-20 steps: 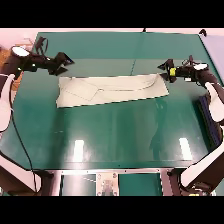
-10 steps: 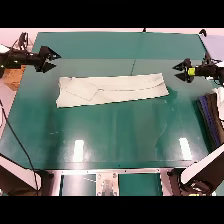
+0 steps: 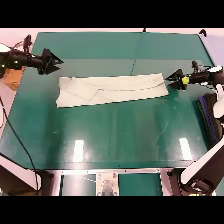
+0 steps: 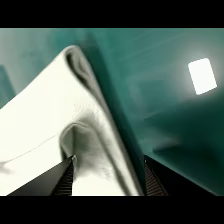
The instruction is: Fold the shirts.
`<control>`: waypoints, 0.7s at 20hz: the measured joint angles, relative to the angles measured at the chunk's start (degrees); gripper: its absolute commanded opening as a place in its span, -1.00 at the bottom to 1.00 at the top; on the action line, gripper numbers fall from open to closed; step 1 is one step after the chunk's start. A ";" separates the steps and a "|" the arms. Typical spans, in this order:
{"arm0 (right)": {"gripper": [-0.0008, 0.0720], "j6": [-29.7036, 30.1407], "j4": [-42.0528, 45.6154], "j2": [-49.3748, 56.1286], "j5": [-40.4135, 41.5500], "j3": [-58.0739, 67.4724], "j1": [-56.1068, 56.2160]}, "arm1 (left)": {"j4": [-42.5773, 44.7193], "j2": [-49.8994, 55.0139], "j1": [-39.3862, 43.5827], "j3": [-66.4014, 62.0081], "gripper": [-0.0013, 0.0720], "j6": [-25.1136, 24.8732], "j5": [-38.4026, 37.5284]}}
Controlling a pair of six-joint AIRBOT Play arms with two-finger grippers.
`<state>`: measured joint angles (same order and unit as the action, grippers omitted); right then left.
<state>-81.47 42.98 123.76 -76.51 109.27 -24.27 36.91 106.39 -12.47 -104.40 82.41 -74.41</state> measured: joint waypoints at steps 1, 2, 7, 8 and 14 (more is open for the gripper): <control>0.36 0.70 -0.48 0.79 -0.90 0.26 0.26 | 0.00 0.00 0.66 0.00 0.36 -0.22 -0.50; 0.37 1.22 -0.92 1.55 -1.73 0.46 0.52 | -0.07 0.00 1.25 0.00 0.36 -0.48 -0.48; -0.93 3.78 -0.66 3.54 -3.15 1.68 2.23 | -0.09 0.00 6.25 0.00 -0.48 -2.69 -0.63; -0.94 4.26 -0.66 3.67 -3.43 2.21 2.54 | -0.09 0.00 7.45 0.00 -0.48 -3.21 -0.39; -0.94 5.25 0.15 2.14 -6.45 6.54 3.39 | 0.15 0.13 15.65 0.00 -0.88 -6.45 2.64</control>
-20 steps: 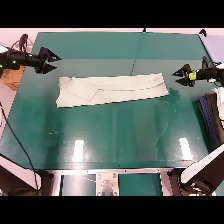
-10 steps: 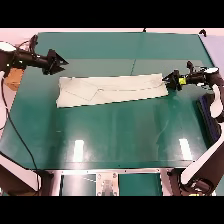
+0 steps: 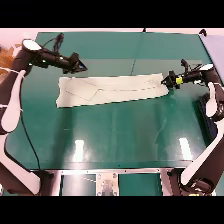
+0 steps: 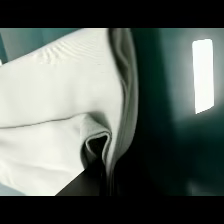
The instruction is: Fold the shirts.
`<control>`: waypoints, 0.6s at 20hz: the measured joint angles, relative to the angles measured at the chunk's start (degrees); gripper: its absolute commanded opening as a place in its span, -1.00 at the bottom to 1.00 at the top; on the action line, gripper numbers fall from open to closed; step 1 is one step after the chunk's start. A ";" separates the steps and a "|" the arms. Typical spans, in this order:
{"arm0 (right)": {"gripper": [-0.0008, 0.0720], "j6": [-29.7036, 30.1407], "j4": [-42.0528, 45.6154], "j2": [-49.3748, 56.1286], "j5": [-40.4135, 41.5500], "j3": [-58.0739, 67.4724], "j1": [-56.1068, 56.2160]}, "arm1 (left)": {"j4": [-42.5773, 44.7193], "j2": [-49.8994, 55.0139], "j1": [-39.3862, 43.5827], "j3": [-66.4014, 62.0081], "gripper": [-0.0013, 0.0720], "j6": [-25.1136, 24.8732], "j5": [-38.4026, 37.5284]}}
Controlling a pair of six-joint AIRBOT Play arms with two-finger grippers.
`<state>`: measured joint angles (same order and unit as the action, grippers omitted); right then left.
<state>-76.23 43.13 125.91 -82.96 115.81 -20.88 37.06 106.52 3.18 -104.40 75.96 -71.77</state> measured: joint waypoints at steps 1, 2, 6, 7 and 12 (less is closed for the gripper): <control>-0.94 0.11 -0.63 -1.18 -0.39 0.33 0.00 | 0.13 0.24 1.64 -0.02 -0.88 -0.55 0.98; -0.94 0.11 -0.63 -2.56 -1.05 0.52 -0.11 | 0.20 0.72 3.58 -0.02 -0.88 -1.05 1.84; -0.94 -0.15 -0.87 -9.60 -4.46 0.98 -0.42 | 0.57 5.07 12.46 -0.52 -0.88 -2.08 6.34; -0.94 -0.66 -0.76 -11.47 -5.68 1.01 -0.33 | 0.57 6.67 14.80 -1.16 -0.88 -2.19 7.69; -0.94 -2.67 -1.09 -20.79 -11.15 1.07 1.25 | 0.81 17.79 24.48 -9.92 -0.89 0.35 13.31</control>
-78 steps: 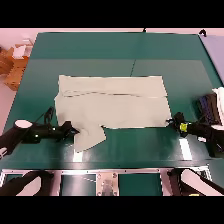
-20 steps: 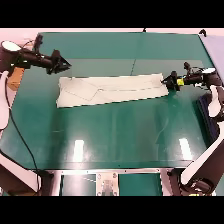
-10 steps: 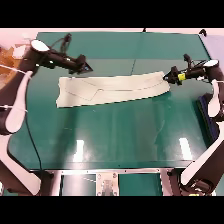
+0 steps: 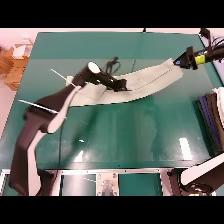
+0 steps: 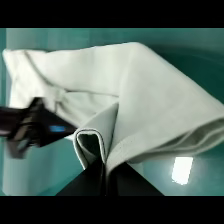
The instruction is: Fold the shirts.
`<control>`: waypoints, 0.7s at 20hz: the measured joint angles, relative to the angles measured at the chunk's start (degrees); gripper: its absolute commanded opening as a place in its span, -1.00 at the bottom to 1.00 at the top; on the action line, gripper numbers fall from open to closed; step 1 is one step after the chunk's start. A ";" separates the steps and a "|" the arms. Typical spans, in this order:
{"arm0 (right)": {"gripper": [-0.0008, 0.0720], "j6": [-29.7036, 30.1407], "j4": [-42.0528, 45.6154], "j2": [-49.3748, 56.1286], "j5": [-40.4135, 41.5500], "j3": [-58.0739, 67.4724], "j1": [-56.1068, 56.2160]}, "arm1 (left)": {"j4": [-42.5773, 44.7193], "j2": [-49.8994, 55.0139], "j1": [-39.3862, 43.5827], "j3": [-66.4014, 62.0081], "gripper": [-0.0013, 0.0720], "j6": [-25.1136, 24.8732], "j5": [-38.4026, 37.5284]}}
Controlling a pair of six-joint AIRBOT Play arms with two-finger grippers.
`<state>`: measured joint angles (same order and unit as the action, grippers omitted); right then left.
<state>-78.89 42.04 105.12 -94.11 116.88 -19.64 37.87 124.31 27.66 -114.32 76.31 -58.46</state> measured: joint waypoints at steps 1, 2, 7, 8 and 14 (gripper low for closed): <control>-0.94 -0.46 -0.02 -1.95 -0.83 0.00 0.44 | -0.22 1.79 0.96 -1.49 -0.88 1.20 1.14; -0.94 -0.74 0.00 -3.61 -1.49 -0.04 0.87 | -0.48 3.32 1.70 -2.62 -0.88 2.40 2.05; -0.94 -2.49 0.31 -8.90 -2.64 -0.39 1.77 | -4.44 6.62 3.08 -4.94 -0.88 4.66 4.17; -0.94 -2.67 0.31 -9.33 -2.71 -0.74 1.90 | -6.10 6.73 3.13 -5.07 -0.88 4.48 3.52; -0.94 -3.65 0.37 -10.16 -1.14 -2.80 5.27 | -16.41 2.36 -3.65 -5.42 -0.89 2.38 -11.23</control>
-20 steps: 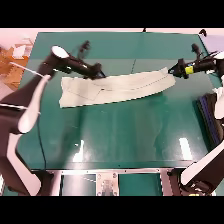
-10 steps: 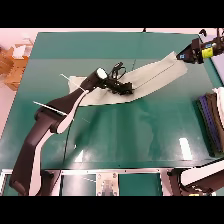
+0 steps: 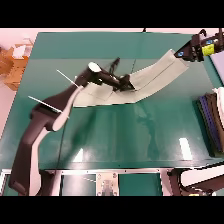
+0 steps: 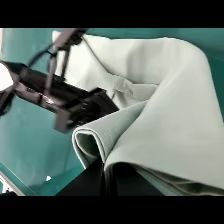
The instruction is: Fold the shirts.
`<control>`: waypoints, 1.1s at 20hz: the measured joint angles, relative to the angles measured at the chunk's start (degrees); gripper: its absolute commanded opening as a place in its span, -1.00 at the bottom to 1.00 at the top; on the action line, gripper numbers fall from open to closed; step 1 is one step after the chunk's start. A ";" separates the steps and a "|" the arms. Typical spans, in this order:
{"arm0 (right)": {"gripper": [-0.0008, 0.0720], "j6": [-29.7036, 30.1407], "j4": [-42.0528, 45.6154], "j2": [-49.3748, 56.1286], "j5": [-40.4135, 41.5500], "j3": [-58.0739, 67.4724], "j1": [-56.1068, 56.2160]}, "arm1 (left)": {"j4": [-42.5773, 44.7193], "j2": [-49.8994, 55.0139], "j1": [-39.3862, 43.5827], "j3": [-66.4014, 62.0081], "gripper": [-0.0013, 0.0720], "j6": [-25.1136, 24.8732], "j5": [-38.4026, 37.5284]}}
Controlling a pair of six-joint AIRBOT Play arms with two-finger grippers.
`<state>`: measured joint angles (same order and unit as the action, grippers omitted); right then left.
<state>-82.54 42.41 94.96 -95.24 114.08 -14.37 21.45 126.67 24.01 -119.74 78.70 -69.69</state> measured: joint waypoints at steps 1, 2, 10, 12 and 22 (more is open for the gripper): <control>-0.94 -0.74 -0.02 0.00 1.09 -0.11 1.60 | -0.24 -1.79 -2.51 0.00 -0.89 0.04 -1.86; -0.94 -1.22 -0.02 0.04 2.47 -0.20 3.45 | -0.22 -4.11 -5.62 -0.04 -0.89 0.31 -3.43; -0.94 -7.56 0.07 9.86 24.65 -0.42 29.27 | 1.86 -20.28 -30.47 -0.07 -0.89 3.13 -14.32; -0.85 -8.26 -0.94 14.75 34.93 -0.42 36.83 | 2.03 -22.14 -34.42 0.15 -0.89 2.67 -16.06; 0.64 -5.77 1.38 23.63 48.46 0.37 45.05 | 2.25 -24.39 -39.60 5.79 -0.89 -2.56 -18.64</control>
<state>-88.31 43.79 118.58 -46.78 114.45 30.68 23.70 102.28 -15.59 -113.95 76.14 -88.33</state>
